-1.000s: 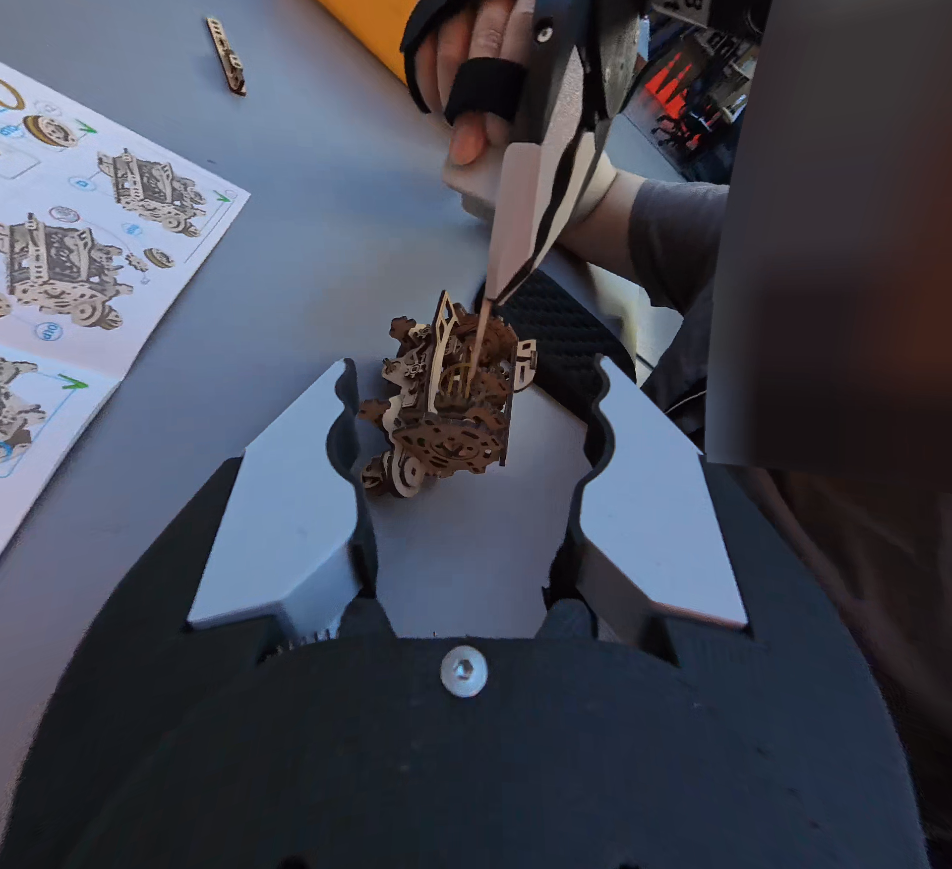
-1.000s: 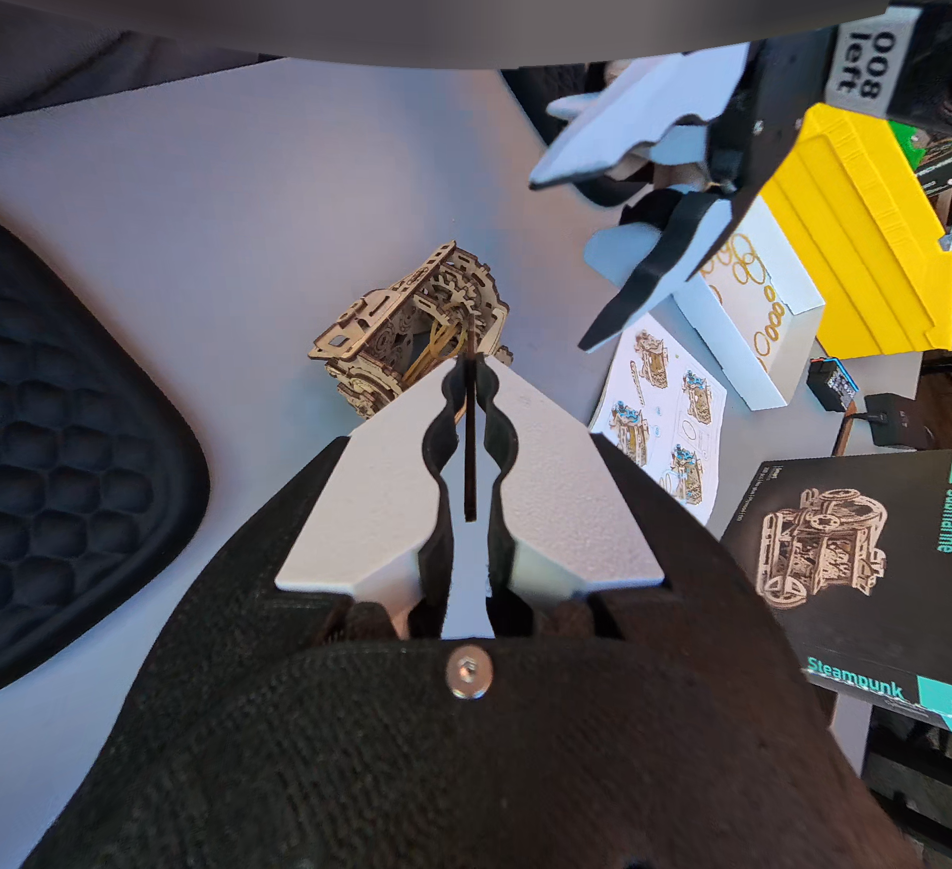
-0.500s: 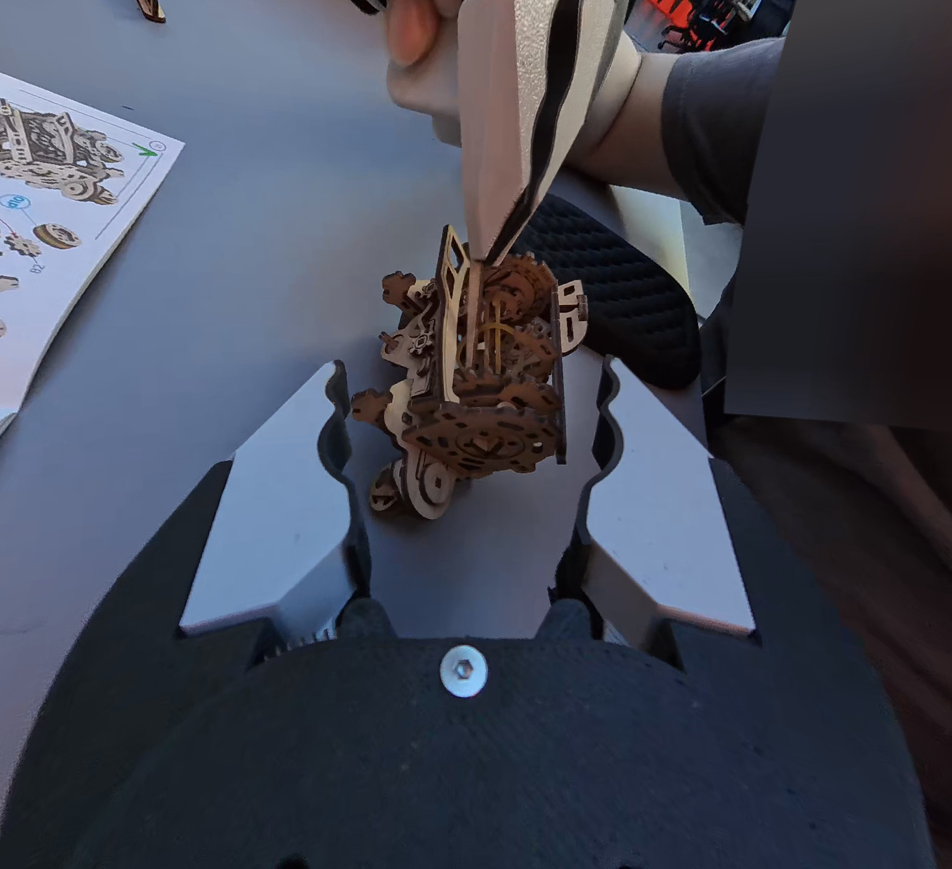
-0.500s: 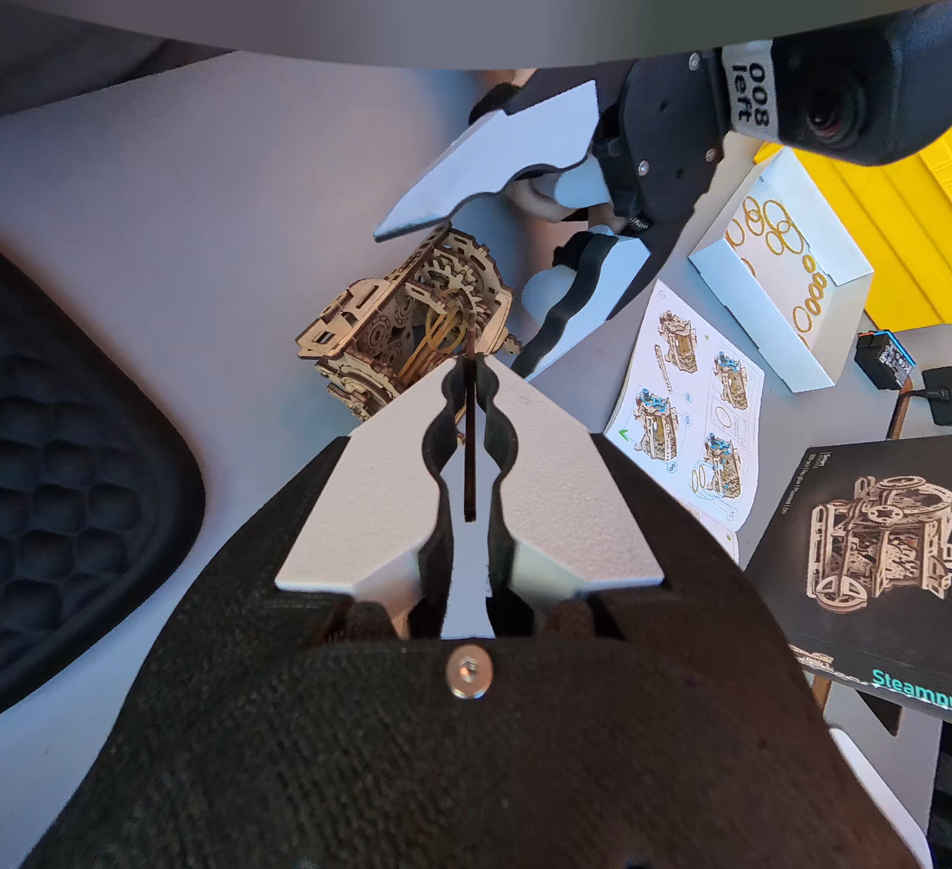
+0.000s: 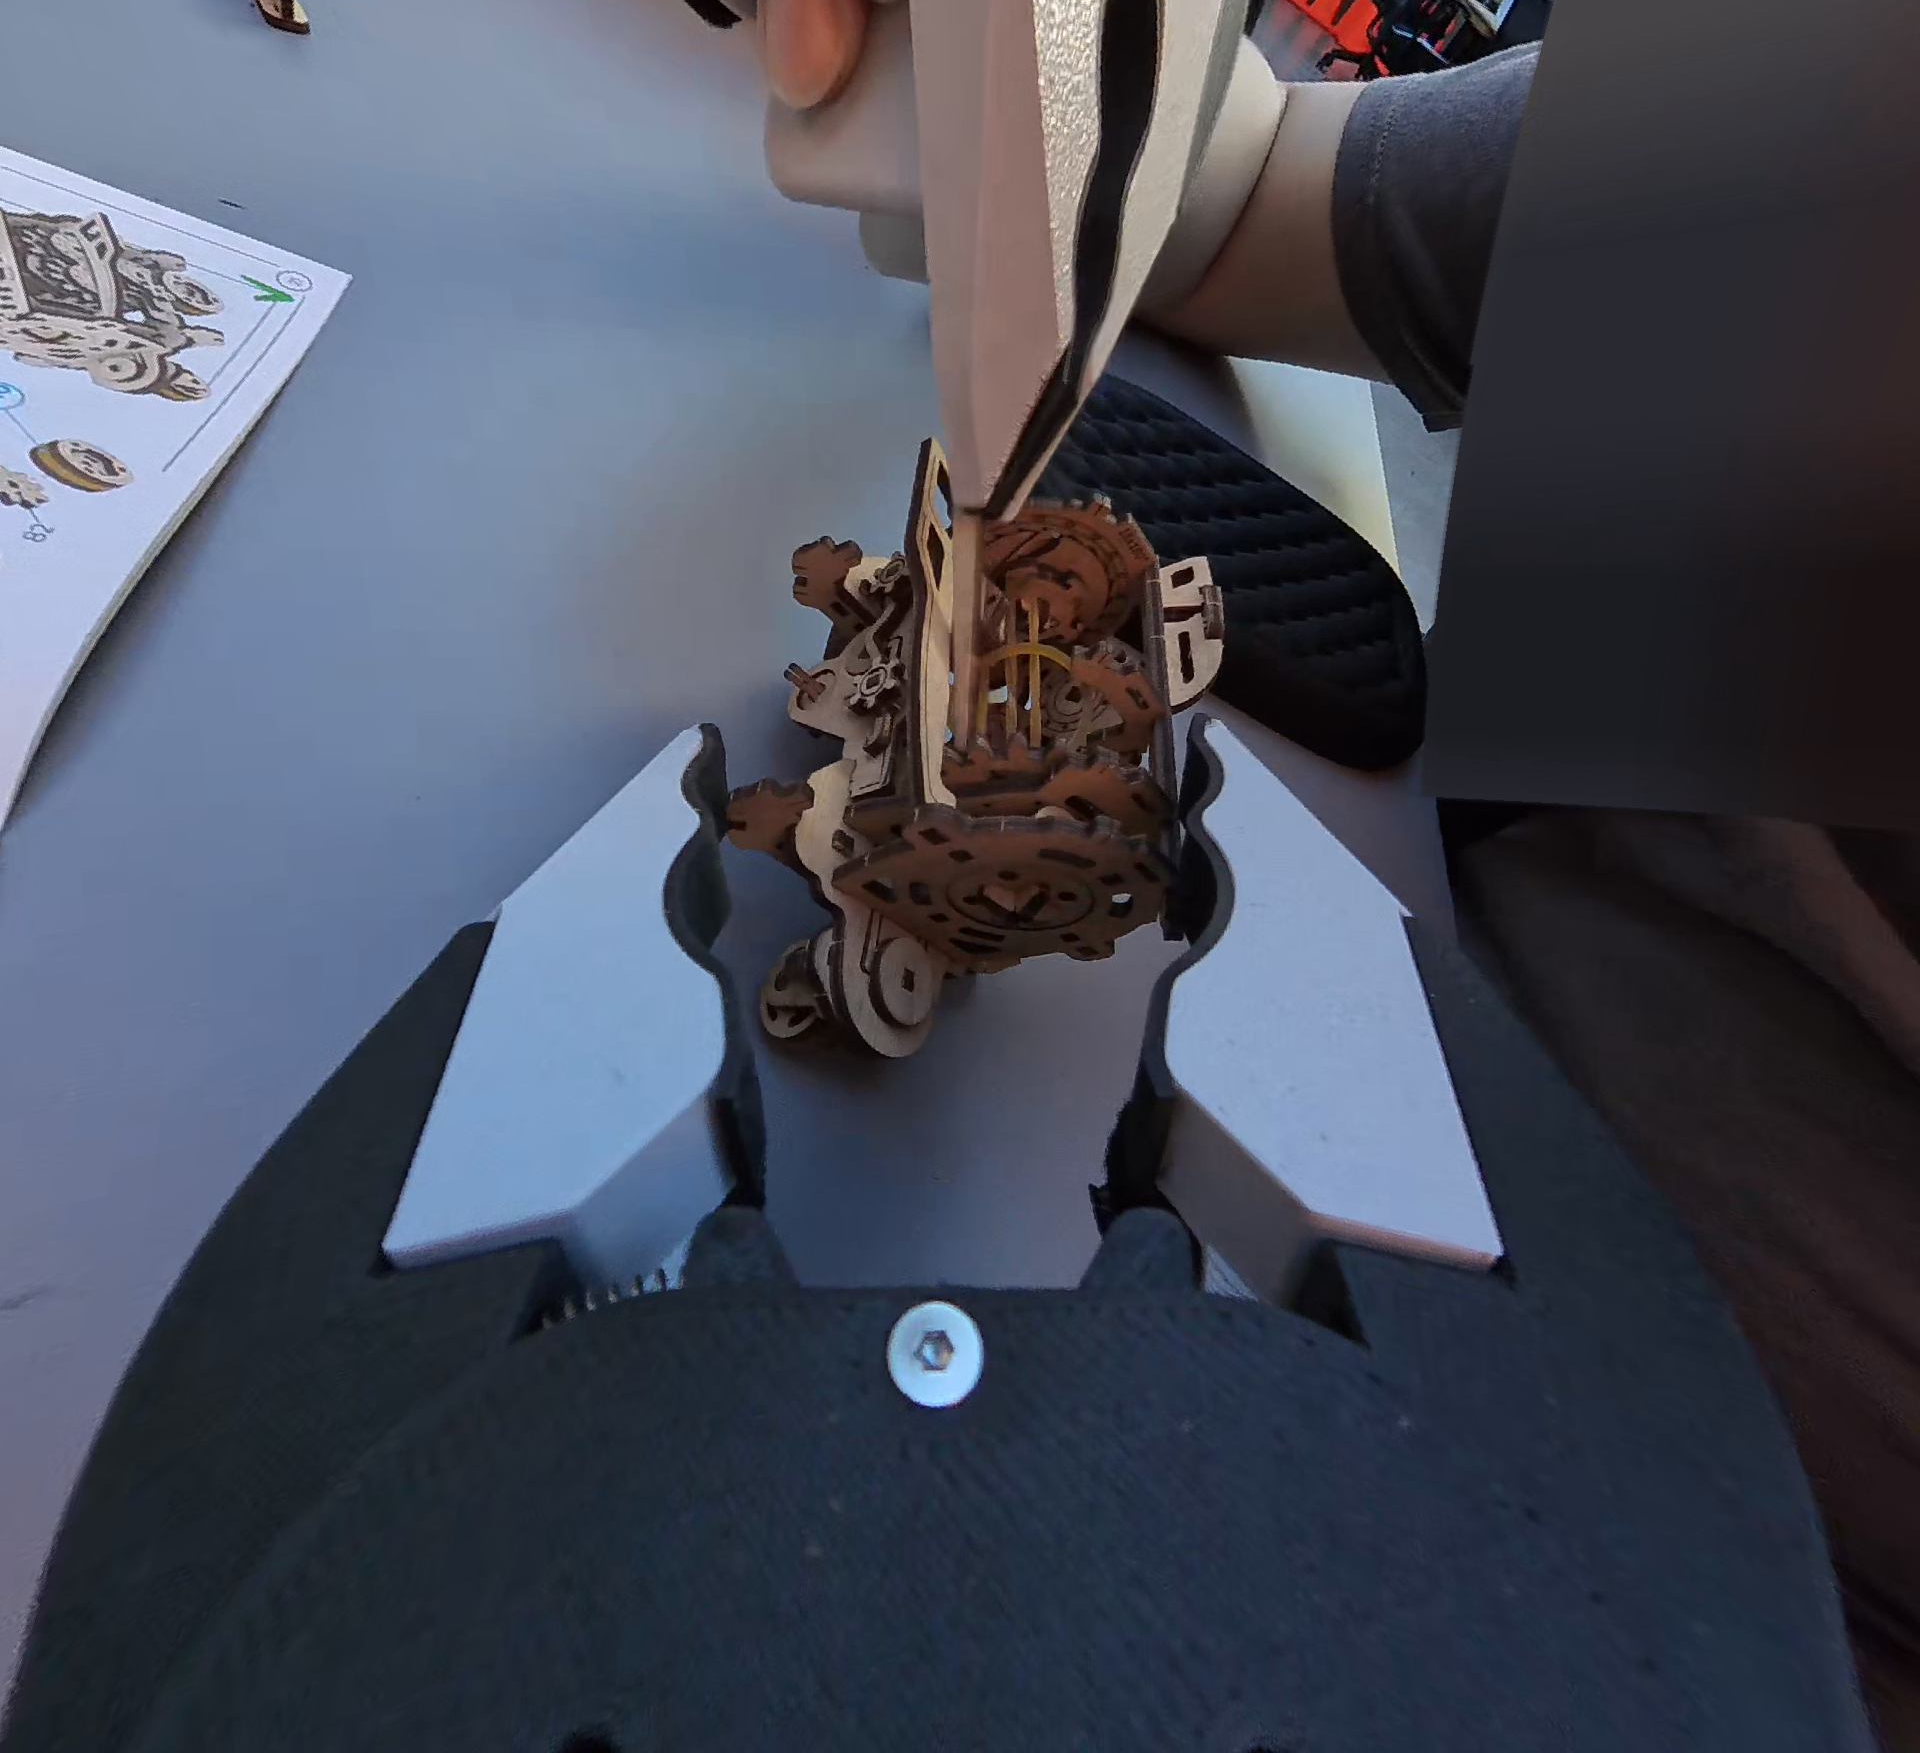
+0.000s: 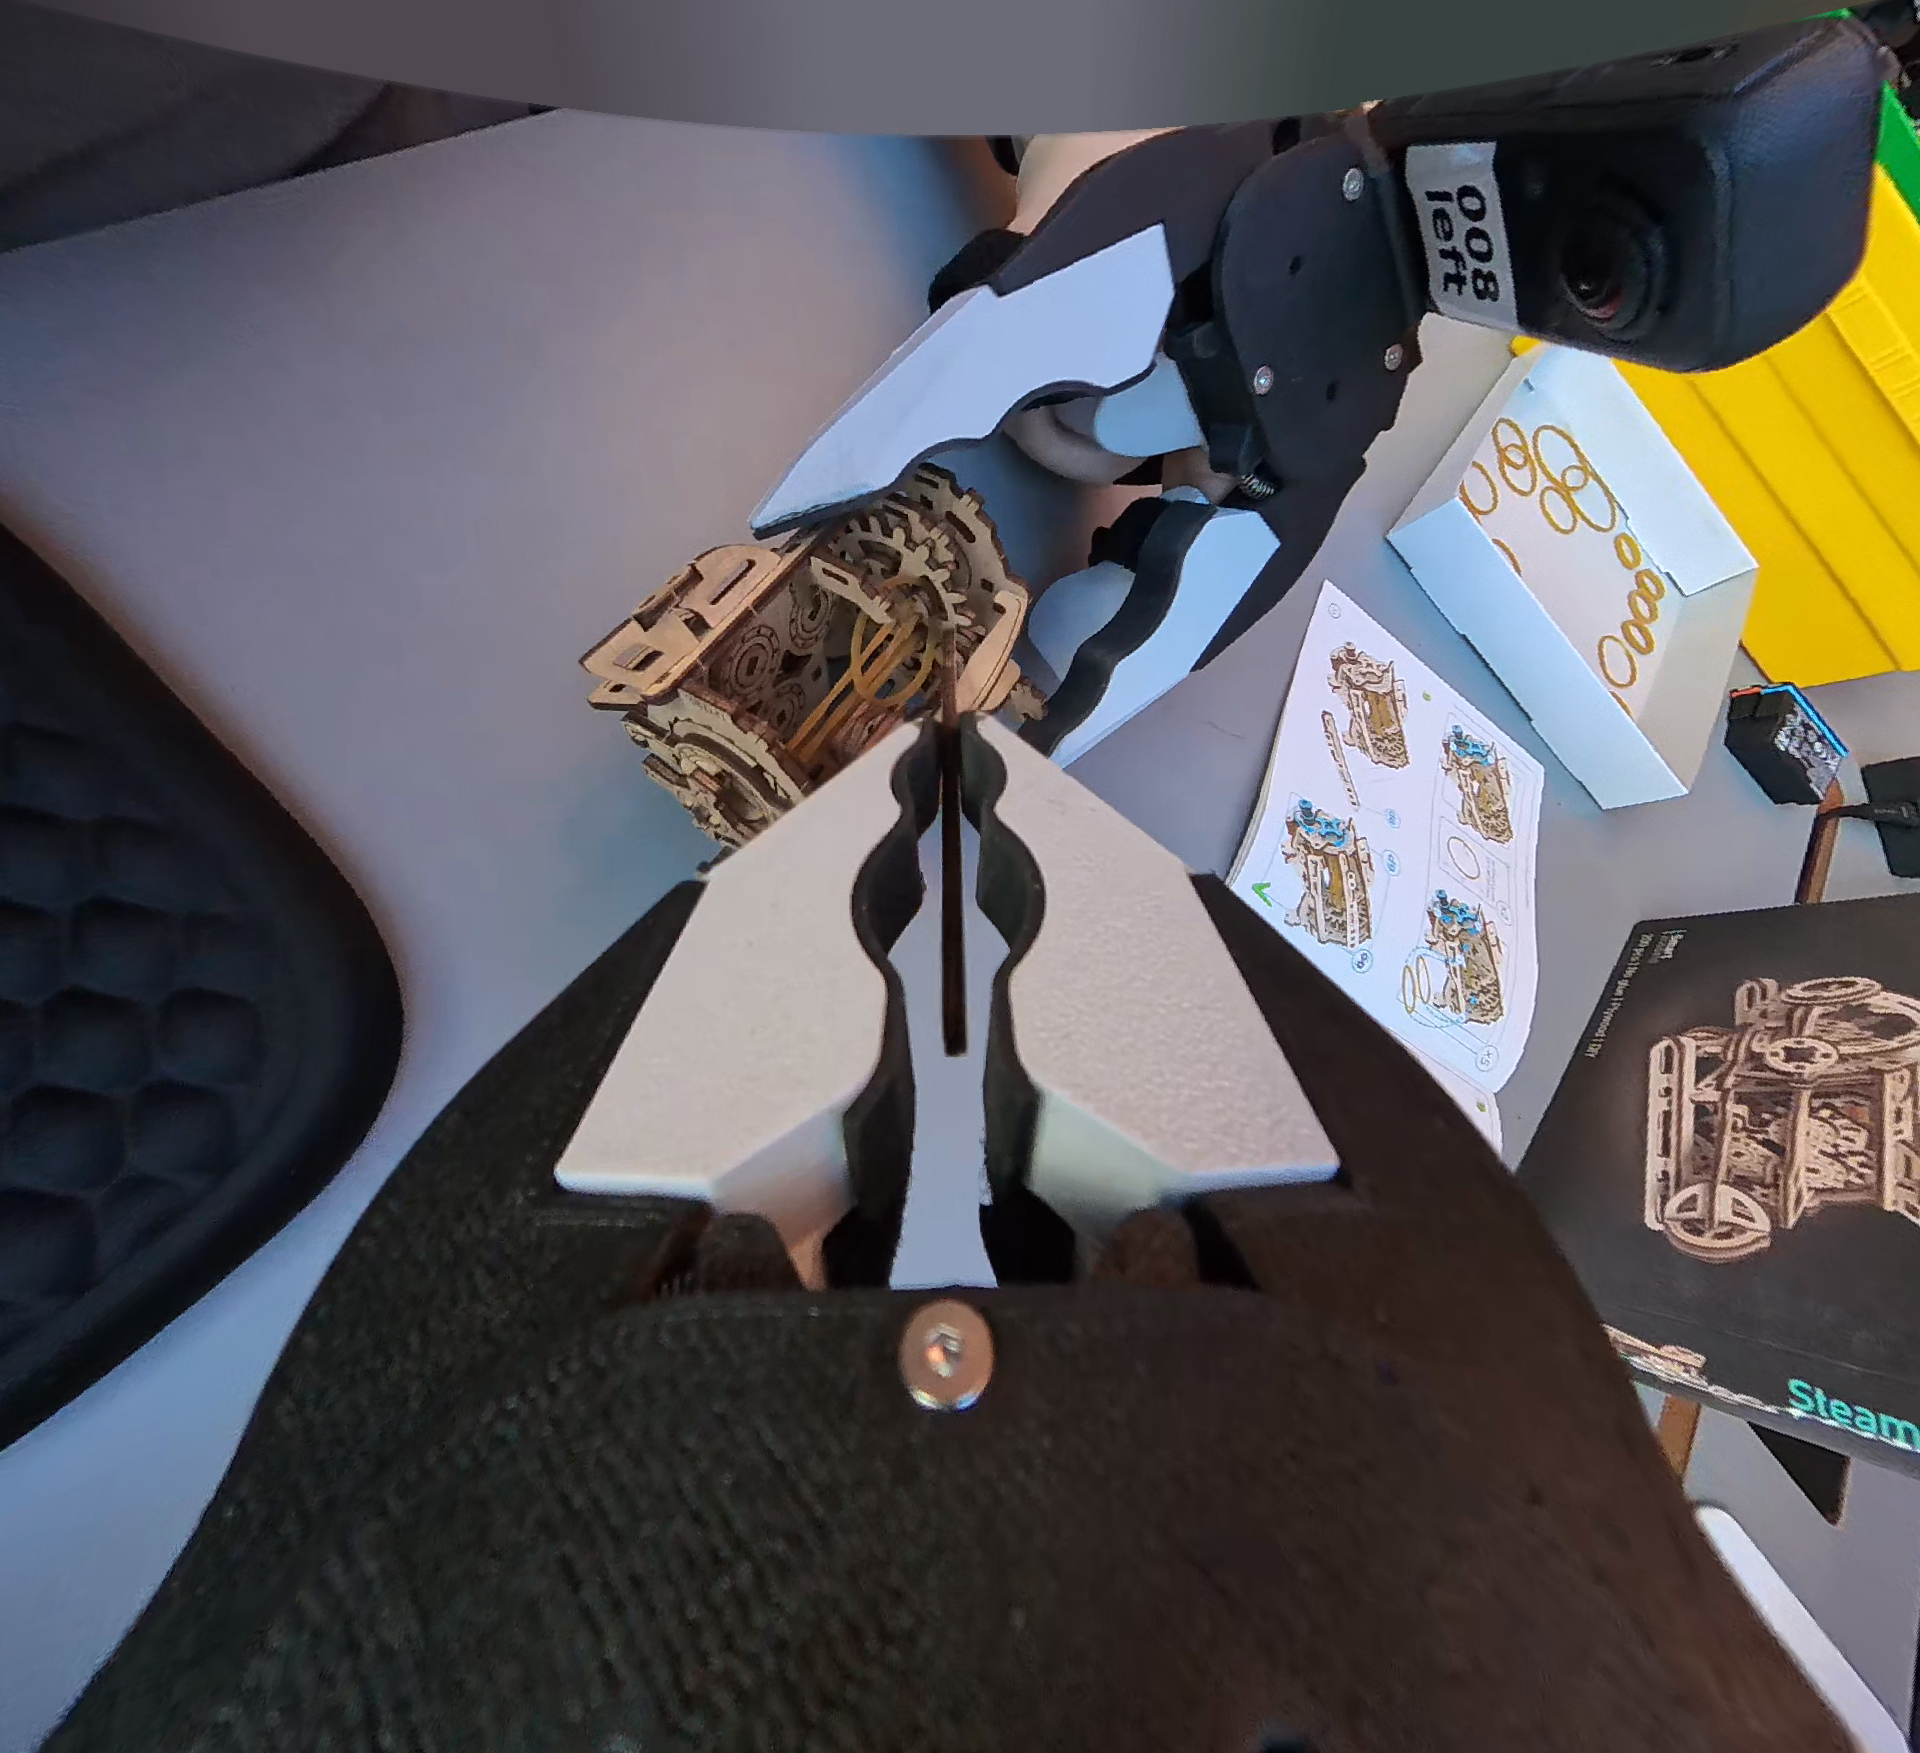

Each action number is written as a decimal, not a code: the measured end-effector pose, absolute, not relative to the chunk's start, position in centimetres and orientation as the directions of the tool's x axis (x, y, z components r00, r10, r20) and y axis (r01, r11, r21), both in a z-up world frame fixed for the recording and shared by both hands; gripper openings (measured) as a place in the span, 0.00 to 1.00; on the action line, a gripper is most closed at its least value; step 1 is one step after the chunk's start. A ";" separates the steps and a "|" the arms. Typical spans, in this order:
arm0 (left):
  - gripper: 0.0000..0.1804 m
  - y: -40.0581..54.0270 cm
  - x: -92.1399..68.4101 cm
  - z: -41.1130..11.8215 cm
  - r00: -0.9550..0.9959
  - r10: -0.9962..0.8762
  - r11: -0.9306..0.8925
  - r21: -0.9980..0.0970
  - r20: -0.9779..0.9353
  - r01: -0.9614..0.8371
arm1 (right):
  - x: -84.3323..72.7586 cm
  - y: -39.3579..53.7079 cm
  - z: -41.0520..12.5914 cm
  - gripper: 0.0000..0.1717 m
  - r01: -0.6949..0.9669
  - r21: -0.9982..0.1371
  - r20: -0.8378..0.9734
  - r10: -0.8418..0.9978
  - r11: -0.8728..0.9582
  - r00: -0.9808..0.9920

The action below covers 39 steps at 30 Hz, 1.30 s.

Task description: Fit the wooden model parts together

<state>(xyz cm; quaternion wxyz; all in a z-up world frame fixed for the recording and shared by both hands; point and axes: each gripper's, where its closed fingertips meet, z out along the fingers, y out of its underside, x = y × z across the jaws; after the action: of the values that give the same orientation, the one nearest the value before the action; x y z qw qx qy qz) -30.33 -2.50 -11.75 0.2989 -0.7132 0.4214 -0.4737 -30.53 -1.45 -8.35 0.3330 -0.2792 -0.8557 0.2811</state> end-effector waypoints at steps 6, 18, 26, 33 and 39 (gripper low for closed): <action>0.47 -2.5 -30.3 -11.7 0.196 -0.883 -0.468 -0.826 0.426 -0.314 | -30.4 -1.8 -8.1 0.01 0.284 -0.687 0.392 0.670 0.669 -0.630; 0.47 -2.6 -30.3 -11.7 0.191 -0.884 -0.467 -0.828 0.427 -0.310 | -30.4 -2.2 -8.6 0.01 0.303 -0.655 0.392 0.654 0.692 -0.647; 0.47 -2.7 -30.3 -11.7 0.189 -0.881 -0.473 -0.827 0.434 -0.304 | -30.3 -2.1 -8.5 0.01 0.287 -0.683 0.372 0.659 0.671 -0.654; 0.47 -2.6 -30.3 -11.7 0.188 -0.877 -0.479 -0.825 0.441 -0.301 | -30.5 -2.0 -8.2 0.01 0.287 -0.647 0.424 0.646 0.707 -0.635; 0.47 -2.6 -30.3 -11.7 0.192 -0.882 -0.471 -0.829 0.431 -0.301 | -30.6 -2.0 -8.5 0.01 0.321 -0.614 0.422 0.644 0.721 -0.638</action>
<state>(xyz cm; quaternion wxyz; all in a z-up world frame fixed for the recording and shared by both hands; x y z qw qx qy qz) -30.31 -2.63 -11.69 0.3021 -0.7105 0.4163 -0.4802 -30.62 -2.00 -8.54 0.3225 -0.2775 -0.8697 0.2504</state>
